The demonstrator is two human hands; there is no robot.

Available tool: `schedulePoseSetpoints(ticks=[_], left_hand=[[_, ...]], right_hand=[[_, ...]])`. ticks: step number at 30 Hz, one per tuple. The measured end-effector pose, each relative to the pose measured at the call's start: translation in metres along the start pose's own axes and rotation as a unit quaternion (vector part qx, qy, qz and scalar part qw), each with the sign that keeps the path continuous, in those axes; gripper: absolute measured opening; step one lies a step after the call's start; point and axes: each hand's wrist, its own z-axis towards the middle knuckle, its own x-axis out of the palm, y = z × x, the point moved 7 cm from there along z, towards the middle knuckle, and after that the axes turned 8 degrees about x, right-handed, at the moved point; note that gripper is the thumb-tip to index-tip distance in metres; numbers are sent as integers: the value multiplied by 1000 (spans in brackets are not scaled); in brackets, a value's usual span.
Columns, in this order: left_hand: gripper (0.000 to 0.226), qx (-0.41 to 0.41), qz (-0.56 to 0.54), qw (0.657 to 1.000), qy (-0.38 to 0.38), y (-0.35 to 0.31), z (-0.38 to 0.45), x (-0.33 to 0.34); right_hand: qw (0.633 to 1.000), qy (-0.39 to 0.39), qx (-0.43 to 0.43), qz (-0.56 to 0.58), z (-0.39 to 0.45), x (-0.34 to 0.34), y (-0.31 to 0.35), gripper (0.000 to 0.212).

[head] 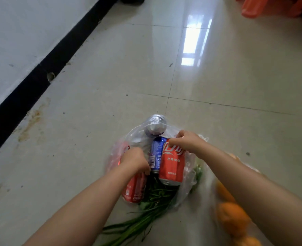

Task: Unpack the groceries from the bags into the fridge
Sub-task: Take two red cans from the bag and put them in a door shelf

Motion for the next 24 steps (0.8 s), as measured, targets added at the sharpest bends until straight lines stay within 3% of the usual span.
schedulePoseSetpoints(ticks=[4, 6, 9, 13, 16, 20, 24], left_hand=[[80, 63, 77, 995, 24, -7, -17, 3], [78, 80, 136, 986, 53, -9, -27, 4], [68, 78, 166, 980, 82, -6, -40, 8], [62, 87, 179, 978, 63, -1, -52, 8], [60, 91, 155, 983, 39, 4, -61, 5], [59, 82, 84, 993, -7, 9, -80, -16], [53, 46, 0, 996, -71, 3, -119, -57]], right_hand=[[999, -2, -10, -38, -3, 4, 4, 22], [998, 8, -11, -56, -7, 5, 9, 19], [989, 77, 0, -127, -15, 12, 12, 38], [968, 117, -27, -220, -27, 30, 10, 44], [955, 81, -88, -273, -39, 34, 16, 50], [909, -26, -200, -364, -69, 20, 34, 51], [923, -63, -220, -310, -116, 6, 41, 61]])
